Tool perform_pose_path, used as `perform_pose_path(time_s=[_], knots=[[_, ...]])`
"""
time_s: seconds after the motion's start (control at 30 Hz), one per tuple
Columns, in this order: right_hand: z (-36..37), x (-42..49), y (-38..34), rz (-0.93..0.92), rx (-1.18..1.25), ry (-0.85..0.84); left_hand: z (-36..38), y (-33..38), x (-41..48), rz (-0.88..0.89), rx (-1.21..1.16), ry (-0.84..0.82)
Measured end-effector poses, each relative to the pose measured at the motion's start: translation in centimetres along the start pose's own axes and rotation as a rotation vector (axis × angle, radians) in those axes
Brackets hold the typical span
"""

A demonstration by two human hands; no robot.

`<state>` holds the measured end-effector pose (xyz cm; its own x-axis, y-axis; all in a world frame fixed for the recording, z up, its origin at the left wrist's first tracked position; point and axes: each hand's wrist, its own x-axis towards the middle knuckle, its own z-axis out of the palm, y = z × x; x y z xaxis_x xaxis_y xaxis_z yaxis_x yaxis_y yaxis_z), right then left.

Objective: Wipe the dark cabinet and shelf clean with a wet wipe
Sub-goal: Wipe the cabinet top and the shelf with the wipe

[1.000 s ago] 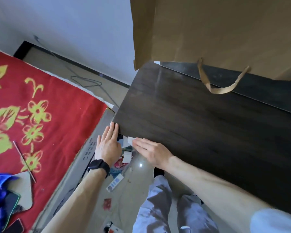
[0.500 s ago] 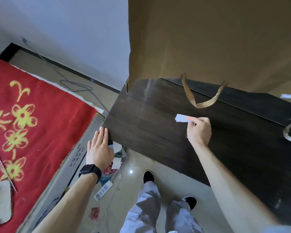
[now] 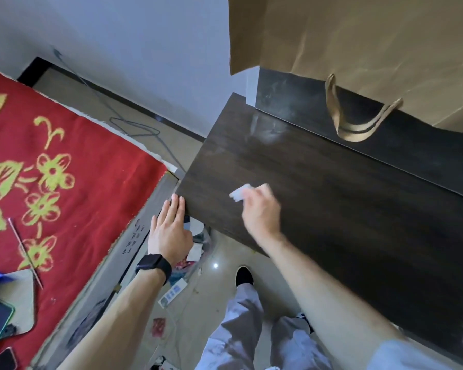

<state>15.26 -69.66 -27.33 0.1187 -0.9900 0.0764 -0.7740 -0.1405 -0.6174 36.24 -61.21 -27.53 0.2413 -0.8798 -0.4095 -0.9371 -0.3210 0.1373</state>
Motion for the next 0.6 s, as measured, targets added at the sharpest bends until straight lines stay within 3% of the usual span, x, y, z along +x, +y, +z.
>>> perform_pose_path(time_s=[0.07, 0.13, 0.17, 0.23, 0.3, 0.4, 0.5, 0.6], knots=[[1.8, -4.5, -3.1, -0.182, 0.096, -0.266, -0.2, -0.5, 0.0, 0.015, -0.006, -0.010], [2.2, -6.9, -4.4, -0.249, 0.168, -0.474, -0.4, -1.0, 0.1, 0.033, 0.002, -0.021], [2.1, -6.5, -4.3, -0.249, 0.213, -0.489, -0.5, -1.2, 0.1, 0.042, 0.006, -0.023], [1.4, -2.6, -3.4, -0.208, 0.250, -0.332, -0.5, -1.5, 0.2, 0.053, -0.003, -0.019], [0.6, 3.4, -1.3, -0.082, 0.160, -0.100, -0.2, -1.6, 0.0, 0.060, -0.008, -0.008], [0.7, 9.3, 0.6, 0.123, -0.028, 0.039, 0.1, -1.6, 0.1, 0.059, -0.031, -0.008], [4.2, 6.2, -2.7, -0.075, -0.032, -0.051, 0.0, -1.7, 0.1, 0.059, -0.023, -0.023], [6.0, -1.7, -5.3, -0.178, 0.102, -0.359, -0.7, -1.6, 0.0, 0.060, -0.022, -0.061]])
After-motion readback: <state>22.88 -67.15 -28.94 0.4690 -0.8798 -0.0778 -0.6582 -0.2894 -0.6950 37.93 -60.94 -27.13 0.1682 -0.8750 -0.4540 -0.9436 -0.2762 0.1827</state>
